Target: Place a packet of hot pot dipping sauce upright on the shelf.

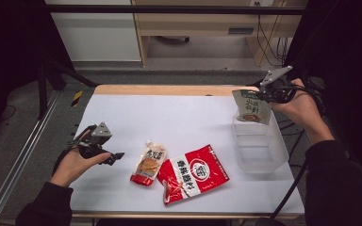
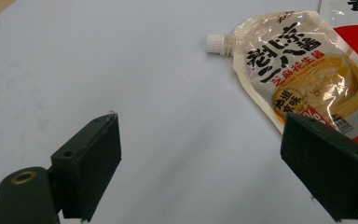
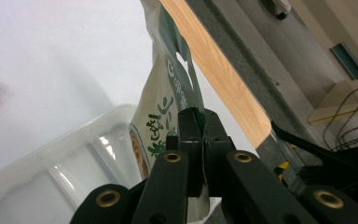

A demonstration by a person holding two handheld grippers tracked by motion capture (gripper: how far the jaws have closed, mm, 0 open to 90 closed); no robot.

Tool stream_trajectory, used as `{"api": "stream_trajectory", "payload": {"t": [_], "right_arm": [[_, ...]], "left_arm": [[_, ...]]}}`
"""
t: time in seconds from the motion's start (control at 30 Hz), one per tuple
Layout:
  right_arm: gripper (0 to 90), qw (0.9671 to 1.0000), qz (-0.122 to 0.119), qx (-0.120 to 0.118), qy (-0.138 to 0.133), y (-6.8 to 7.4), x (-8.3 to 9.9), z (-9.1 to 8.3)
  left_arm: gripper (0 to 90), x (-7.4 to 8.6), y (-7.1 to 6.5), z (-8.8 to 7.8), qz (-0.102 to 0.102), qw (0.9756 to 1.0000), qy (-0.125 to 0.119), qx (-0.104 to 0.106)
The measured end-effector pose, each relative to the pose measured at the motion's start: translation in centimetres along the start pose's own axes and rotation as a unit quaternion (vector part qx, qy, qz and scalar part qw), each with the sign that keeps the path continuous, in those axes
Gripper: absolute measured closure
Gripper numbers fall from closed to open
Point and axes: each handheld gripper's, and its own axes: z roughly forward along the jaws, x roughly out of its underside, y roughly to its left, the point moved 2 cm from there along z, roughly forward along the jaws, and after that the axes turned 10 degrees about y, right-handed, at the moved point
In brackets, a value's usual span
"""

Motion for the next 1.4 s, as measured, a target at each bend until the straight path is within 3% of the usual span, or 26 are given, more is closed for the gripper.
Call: {"api": "stream_trajectory", "payload": {"t": [0.1,0.23,0.43,0.77,1.1,1.23,1.4], "right_arm": [[89.6,0.9999,0.002,-0.009,-0.005,0.2,0.4,0.4],[89.3,0.9991,0.035,-0.023,-0.006,0.1,2.3,2.4],[88.8,0.9969,0.074,-0.023,-0.015,-0.2,4.1,3.1],[87.4,0.9926,0.119,-0.022,-0.012,-0.8,5.0,3.7],[85.0,0.9906,0.135,-0.021,-0.010,-1.0,5.2,3.9],[78.6,0.9901,0.139,-0.018,-0.007,-1.0,5.3,4.0],[58.3,0.9890,0.148,-0.006,0.010,-0.8,5.4,3.9]], "left_arm": [[12.4,-0.1,0.1,0.0,-0.002,1.0000,-0.003,0.001],[12.4,-0.6,0.4,0.2,-0.002,0.9999,-0.010,0.005],[12.4,-1.1,0.6,0.6,0.002,0.9998,-0.013,0.014],[12.4,-1.1,0.9,0.7,0.002,0.9999,-0.009,0.014],[12.4,-0.6,0.9,0.7,0.001,0.9999,-0.009,0.014],[12.2,-0.6,0.8,0.7,0.002,0.9998,-0.008,0.016],[12.2,-0.6,0.7,0.9,0.005,0.9998,-0.009,0.017]]}}
